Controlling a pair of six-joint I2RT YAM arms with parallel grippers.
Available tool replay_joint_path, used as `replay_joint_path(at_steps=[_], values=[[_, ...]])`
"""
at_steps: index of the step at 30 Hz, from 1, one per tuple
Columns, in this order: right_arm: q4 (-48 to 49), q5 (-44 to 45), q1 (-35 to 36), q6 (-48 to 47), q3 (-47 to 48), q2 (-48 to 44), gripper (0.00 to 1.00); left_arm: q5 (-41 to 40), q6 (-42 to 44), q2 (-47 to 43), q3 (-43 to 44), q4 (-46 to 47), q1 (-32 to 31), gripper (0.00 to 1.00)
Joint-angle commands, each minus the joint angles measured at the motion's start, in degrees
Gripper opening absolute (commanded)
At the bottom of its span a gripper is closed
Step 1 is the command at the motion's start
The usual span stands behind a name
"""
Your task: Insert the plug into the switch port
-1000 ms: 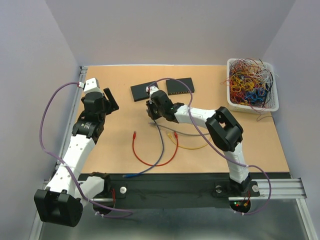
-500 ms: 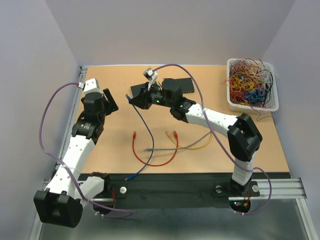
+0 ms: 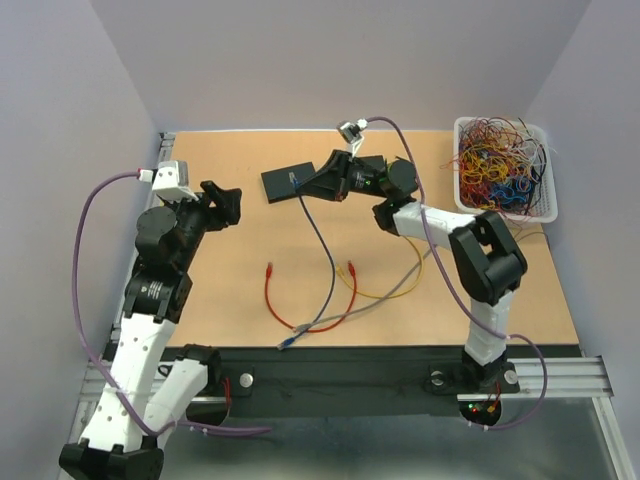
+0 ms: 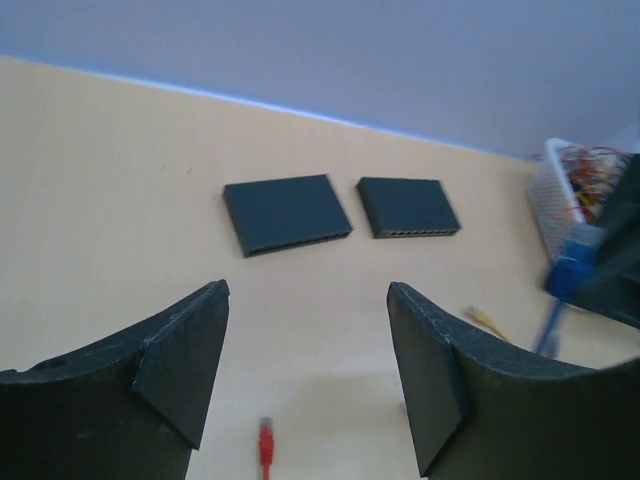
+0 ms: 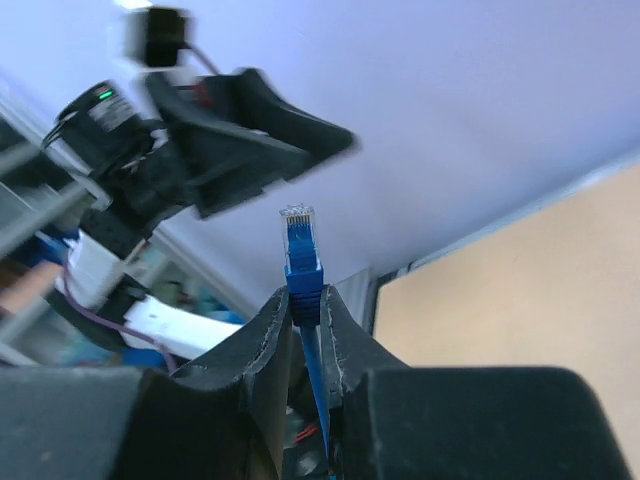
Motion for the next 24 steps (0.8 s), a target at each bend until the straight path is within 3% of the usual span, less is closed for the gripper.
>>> replay_joint_path(at_steps=[1, 8, 24], values=[[36.43, -5.09, -2.07, 29.30, 0.74, 9.57, 0.01, 13.60, 0.71, -4.50, -2.16, 10.14, 0.26, 0.76], [36.45, -7.55, 0.47, 31.97, 5.22, 11.97, 0.00, 33.20, -3.94, -6.44, -5.42, 24.72, 0.26, 0.77], [36.45, -10.19, 4.95, 34.87, 6.64, 3.53, 0.01, 43.41, -8.95, -6.26, -7.26, 34.48, 0.70, 0.76]])
